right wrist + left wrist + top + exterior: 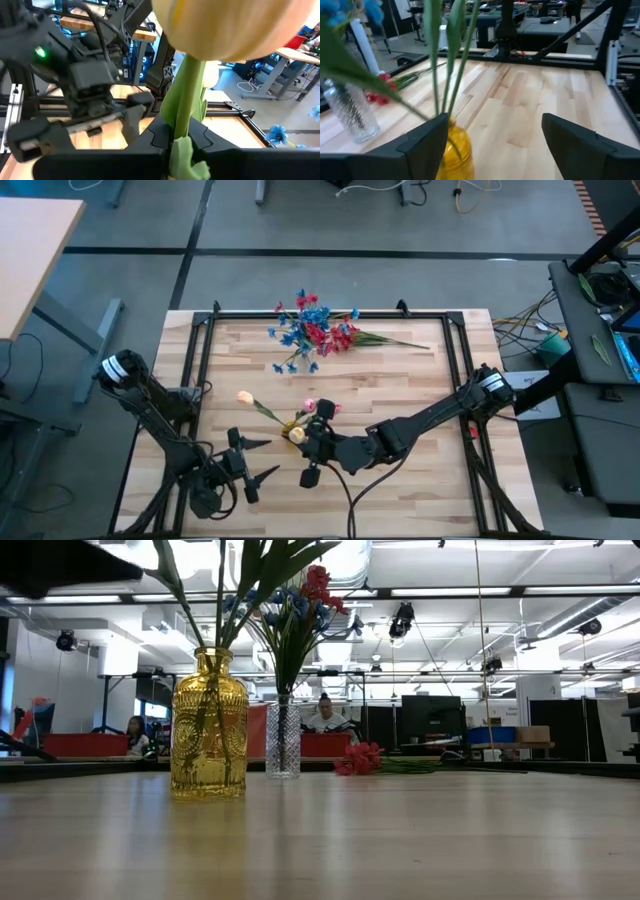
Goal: Sort flowers into vase by color
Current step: Put the light yellow tulip into the yellow vase
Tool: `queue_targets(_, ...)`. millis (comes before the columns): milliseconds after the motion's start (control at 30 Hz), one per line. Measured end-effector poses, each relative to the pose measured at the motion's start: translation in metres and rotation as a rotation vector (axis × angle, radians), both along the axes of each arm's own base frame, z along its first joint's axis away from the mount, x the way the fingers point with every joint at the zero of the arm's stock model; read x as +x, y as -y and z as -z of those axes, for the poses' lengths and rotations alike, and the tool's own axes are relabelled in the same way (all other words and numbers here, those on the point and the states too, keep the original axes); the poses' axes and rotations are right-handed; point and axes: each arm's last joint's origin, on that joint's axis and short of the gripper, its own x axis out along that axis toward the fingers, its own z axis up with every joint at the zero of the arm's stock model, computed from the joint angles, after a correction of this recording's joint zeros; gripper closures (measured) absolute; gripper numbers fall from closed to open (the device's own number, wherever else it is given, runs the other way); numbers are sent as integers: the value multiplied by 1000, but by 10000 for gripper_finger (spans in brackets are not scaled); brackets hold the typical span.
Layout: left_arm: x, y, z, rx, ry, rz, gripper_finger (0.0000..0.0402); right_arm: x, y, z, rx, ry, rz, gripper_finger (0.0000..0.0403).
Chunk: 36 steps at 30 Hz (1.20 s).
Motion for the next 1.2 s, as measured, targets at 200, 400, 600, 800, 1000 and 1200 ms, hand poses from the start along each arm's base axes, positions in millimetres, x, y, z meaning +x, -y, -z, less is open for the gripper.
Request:
queue_targets(200, -12, -18, 29, -51, -4, -32, 76, 0, 0, 0, -4, 0, -2, 390)
queue_targets(400, -17, -32, 47, -96, 44, -101, 61, 0, 1, 0, -3, -1, -4, 390)
queue_targets(600, -15, -29, 45, -99, 30, -83, 60, 1, 1, 0, -4, -1, -4, 390)
queue_targets(800, -8, -23, 39, -87, -36, -22, 48, 1, 1, 0, -9, -2, -5, 390)
queue_targets(1000, 2, -23, 34, -65, -93, 21, 14, 1, 1, 0, -11, -3, -5, 390)
queue_targets(1200, 3, -24, 33, -51, -76, -8, 11, 1, 3, 0, -12, -4, -1, 390)
